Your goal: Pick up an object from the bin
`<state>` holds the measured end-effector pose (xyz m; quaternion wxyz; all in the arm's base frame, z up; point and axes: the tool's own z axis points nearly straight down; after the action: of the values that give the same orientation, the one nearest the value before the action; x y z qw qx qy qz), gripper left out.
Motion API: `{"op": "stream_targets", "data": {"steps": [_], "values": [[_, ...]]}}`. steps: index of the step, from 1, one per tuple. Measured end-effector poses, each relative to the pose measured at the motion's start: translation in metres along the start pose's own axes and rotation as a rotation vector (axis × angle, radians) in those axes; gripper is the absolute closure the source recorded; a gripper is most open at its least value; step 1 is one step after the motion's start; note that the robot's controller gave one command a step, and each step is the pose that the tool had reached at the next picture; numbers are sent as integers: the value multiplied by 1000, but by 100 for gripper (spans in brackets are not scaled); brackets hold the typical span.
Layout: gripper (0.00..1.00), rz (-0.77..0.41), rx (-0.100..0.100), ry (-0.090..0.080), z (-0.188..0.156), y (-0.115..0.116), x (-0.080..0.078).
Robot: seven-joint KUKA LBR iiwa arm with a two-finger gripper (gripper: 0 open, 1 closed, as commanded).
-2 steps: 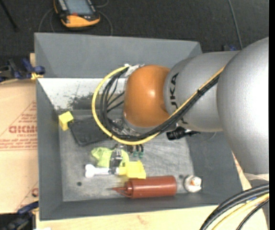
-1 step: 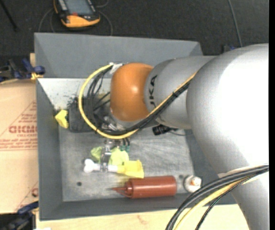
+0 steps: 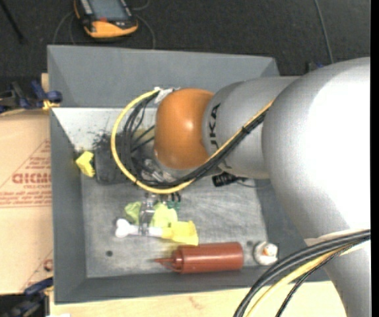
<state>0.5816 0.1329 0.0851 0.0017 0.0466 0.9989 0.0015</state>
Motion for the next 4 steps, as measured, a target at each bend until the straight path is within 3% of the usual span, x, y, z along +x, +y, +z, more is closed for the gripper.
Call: {"op": "stream_targets", "data": {"steps": [1, 2, 4], "values": [[0, -1, 2, 8, 1, 2, -6], [100, -479, -9, -11, -2, 8, -18], [100, -480, -9, -16, -3, 7, -14]]}}
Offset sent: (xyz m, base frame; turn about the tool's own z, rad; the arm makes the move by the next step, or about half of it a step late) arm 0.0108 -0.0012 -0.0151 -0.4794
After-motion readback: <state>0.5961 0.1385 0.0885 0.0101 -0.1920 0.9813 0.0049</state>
